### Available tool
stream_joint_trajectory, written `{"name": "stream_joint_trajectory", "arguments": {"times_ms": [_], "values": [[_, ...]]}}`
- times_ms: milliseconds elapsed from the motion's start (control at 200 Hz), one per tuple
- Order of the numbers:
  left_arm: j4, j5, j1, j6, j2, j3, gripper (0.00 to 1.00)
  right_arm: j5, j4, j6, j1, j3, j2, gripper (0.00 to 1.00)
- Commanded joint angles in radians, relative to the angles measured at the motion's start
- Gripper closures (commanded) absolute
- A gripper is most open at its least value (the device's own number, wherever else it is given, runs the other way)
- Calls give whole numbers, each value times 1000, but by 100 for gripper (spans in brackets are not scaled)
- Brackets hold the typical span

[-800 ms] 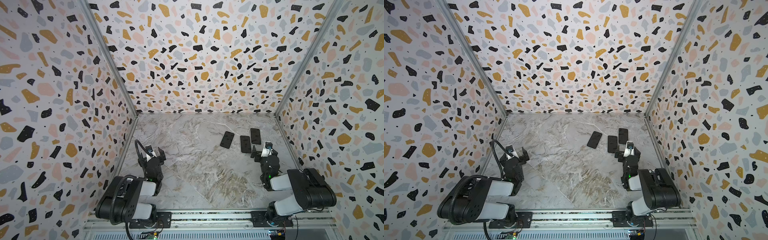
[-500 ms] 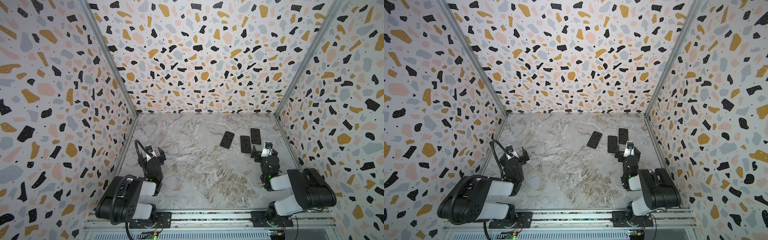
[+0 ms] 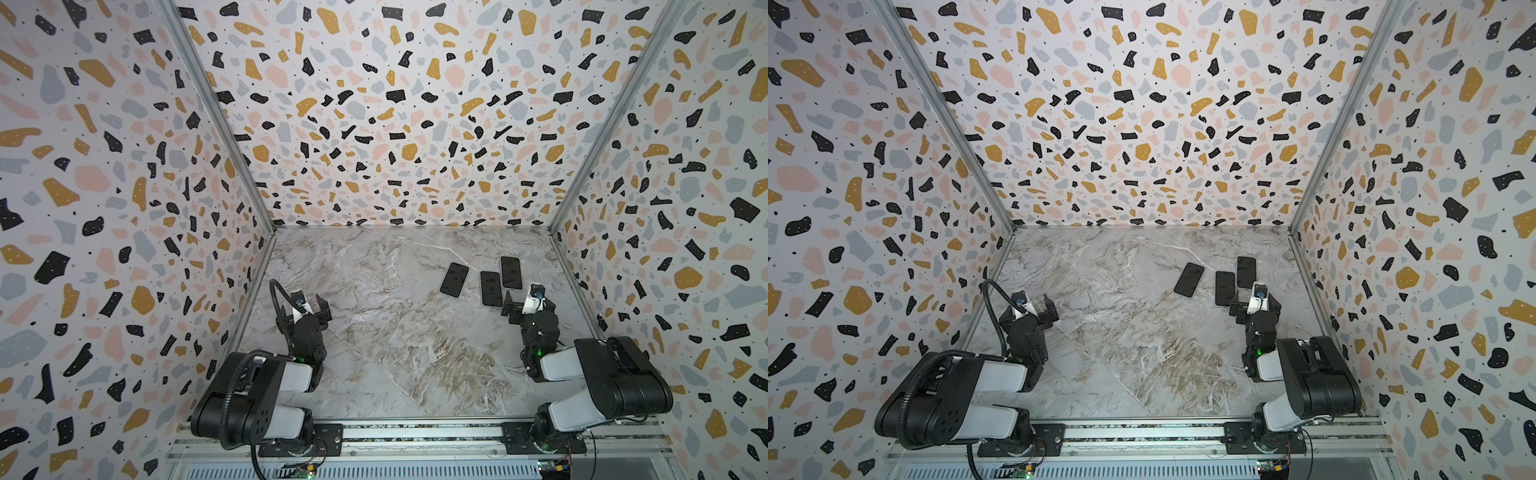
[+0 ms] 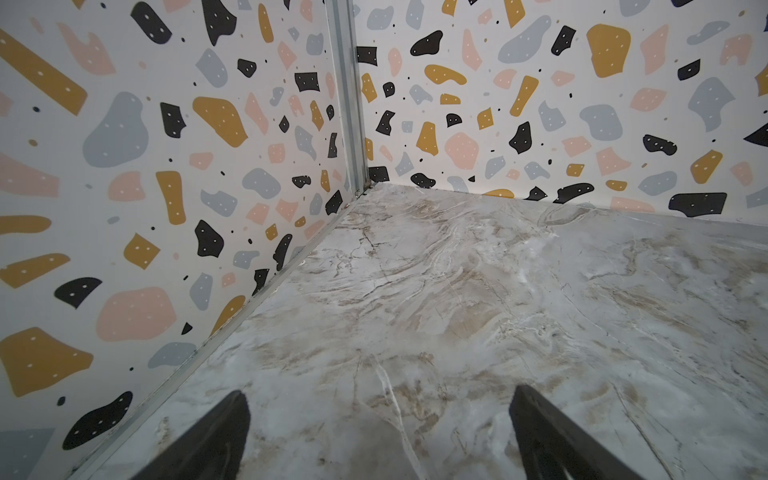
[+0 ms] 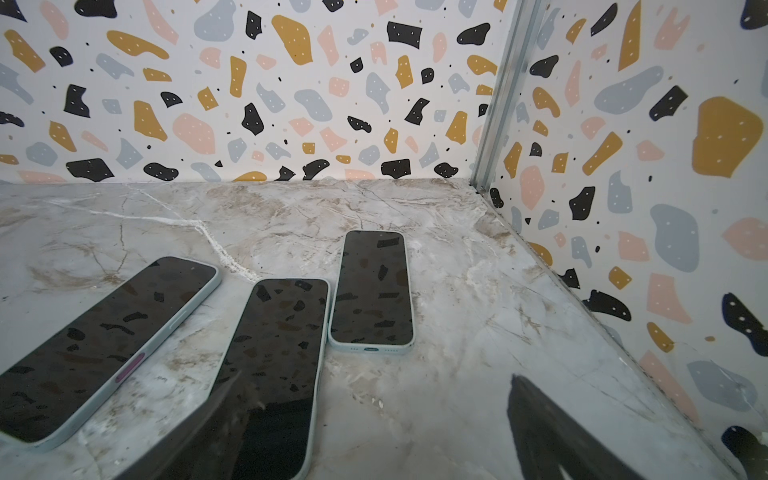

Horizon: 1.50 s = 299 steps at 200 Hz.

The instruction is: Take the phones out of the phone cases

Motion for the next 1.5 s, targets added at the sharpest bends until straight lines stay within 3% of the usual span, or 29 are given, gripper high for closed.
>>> {"name": "stream_joint_trajectory", "arguments": {"times_ms": [0, 310, 415, 526, 661, 796, 911, 1011, 1136, 1302, 1492], "values": [[41, -12, 6, -10, -10, 5, 1, 9, 11, 12, 1, -2, -14, 1], [30, 20, 6, 6, -19, 11, 1, 10, 26, 4, 5, -11, -19, 1], [-123, 56, 6, 19, -116, 54, 0, 53, -12, -50, 59, -13, -87, 1], [-283, 23, -1, 3, -236, 98, 0, 170, -275, -81, 137, 91, -199, 1], [-508, 23, -15, -110, -398, 180, 0, 213, -570, 11, 172, 196, -319, 1], [-818, 57, -36, -226, -491, 342, 1, 133, -825, 125, 196, 280, -454, 1], [-1167, 100, -71, -321, -473, 547, 0, 17, -1053, 233, 215, 361, -554, 1], [-1393, 167, -139, -383, -447, 675, 0, -82, -1183, 287, 262, 403, -623, 1], [-1496, 209, -250, -423, -451, 733, 0, -105, -1320, 321, 375, 462, -675, 1], [-1603, 127, -421, -403, -379, 825, 0, -38, -1523, 392, 515, 563, -694, 1], [-1628, 102, -564, -383, -262, 900, 0, -22, -1672, 542, 568, 612, -695, 1]]}}
